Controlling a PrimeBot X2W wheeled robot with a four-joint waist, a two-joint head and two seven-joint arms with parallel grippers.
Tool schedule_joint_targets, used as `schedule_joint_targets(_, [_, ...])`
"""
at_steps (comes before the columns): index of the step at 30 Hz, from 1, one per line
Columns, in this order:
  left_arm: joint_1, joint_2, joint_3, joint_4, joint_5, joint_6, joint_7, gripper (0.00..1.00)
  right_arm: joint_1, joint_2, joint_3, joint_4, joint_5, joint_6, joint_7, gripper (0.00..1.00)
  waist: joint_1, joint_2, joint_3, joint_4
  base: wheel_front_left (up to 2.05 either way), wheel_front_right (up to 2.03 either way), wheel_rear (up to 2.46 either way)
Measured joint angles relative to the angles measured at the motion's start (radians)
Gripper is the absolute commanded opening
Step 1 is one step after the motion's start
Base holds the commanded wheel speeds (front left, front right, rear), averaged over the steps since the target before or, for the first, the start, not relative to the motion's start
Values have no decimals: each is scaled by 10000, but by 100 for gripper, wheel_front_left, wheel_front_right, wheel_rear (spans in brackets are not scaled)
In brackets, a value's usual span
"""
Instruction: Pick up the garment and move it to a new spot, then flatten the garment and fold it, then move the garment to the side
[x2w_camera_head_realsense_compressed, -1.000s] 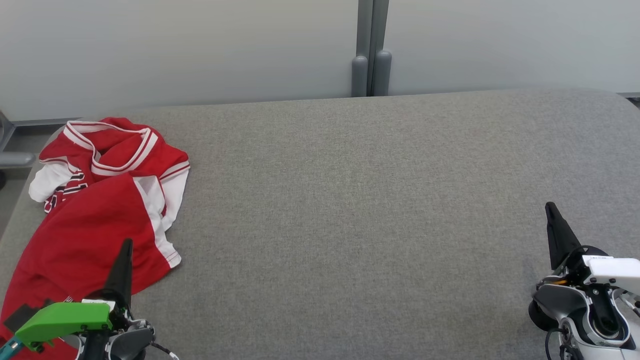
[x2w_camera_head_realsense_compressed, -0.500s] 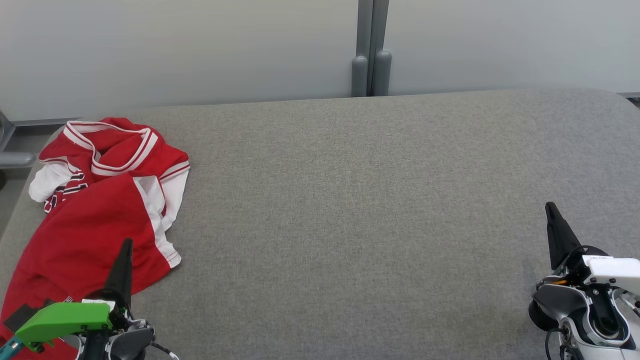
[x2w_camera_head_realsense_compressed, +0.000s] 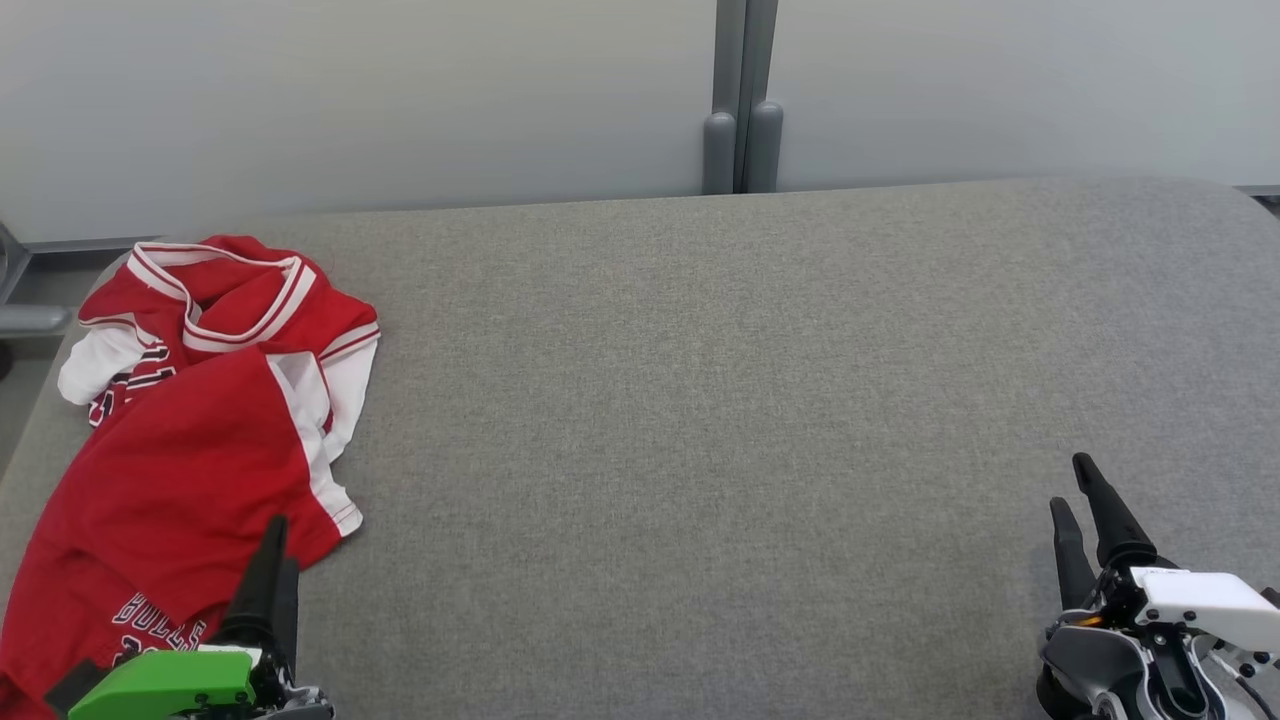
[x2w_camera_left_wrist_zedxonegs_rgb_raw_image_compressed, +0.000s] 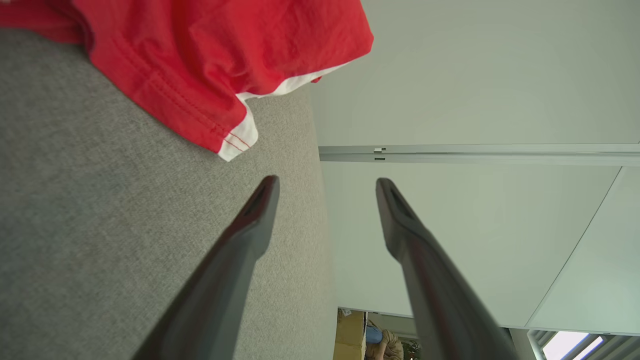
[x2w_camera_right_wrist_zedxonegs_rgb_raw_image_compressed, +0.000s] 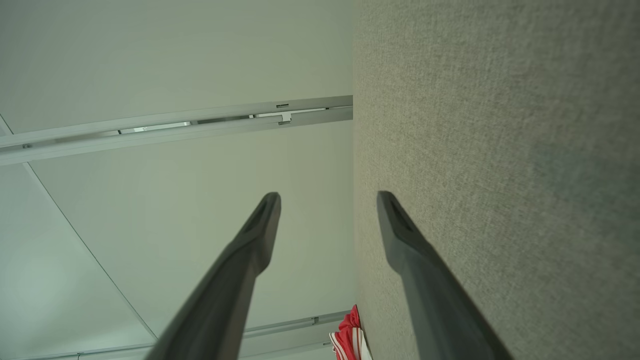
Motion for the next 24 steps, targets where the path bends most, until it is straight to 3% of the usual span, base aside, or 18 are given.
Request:
schedule_joint_targets(13, [-4,6,-251,-487,901,82,-405,100,-35,-63,314,-353,-1243,-21,-424,100,1,0,-20,-18,0,0,0])
schedule_joint_targets(24, [-26,132,-502,-1221,3170,418,-821,100,-189,-314,924,-988,-3542,-368,-798,100,1,0,-9,-23,0,0,0])
